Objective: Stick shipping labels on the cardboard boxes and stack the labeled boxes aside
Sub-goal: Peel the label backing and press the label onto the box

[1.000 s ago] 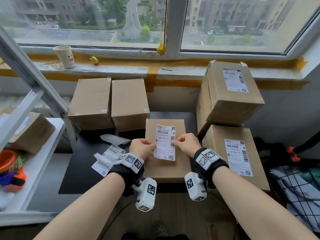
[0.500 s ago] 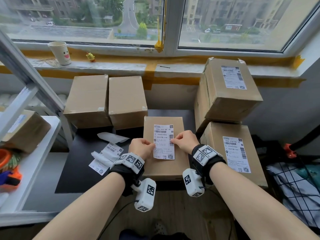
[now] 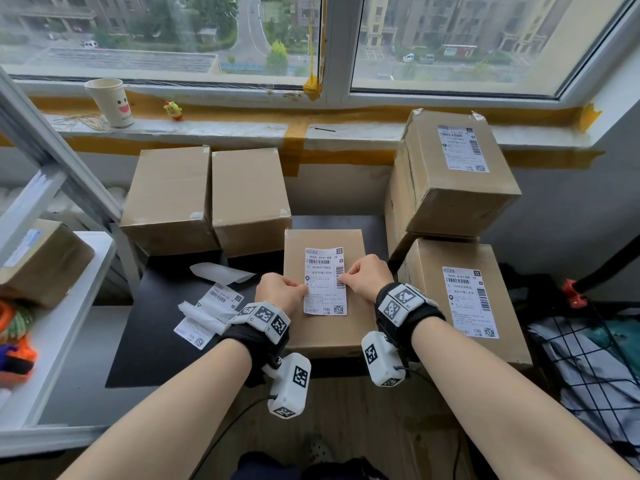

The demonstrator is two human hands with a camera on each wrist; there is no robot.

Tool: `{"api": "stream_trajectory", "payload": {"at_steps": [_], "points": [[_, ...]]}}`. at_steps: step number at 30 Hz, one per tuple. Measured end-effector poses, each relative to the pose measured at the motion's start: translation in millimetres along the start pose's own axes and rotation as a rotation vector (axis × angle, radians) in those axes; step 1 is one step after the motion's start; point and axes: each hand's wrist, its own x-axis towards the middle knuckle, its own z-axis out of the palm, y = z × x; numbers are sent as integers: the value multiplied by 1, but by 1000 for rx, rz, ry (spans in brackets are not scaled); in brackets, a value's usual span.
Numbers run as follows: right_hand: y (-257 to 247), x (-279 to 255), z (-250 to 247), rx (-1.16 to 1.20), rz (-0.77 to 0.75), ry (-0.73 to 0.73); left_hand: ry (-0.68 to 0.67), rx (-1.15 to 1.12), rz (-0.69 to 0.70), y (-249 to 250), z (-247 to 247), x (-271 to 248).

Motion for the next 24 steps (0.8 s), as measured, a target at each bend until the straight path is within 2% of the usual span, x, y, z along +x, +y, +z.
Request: {"api": "stream_trajectory", "payload": {"at_steps": [12, 15, 17, 18, 19, 21, 22, 24], "points": [[-4, 6, -1, -170, -16, -14, -38, 151, 40, 6, -3, 4], [-2, 3, -4, -247, -31, 48, -37, 146, 65, 4, -7, 9], [-1, -1, -4, -290, -121, 200, 46, 176, 191, 6, -10, 10], [0, -2, -3, -300, -208, 265, 87, 233, 305, 7, -10, 11], [0, -2, -1, -316, -297, 271, 101, 326, 440, 8, -9, 14], [-1, -1, 6, -356, -416, 111, 24, 584, 657, 10, -3, 20], [-2, 0, 11, -386, -433, 15, -45, 696, 711, 11, 0, 23], [-1, 2, 19, -449, -435, -97, -156, 851, 734, 10, 6, 28]]}}
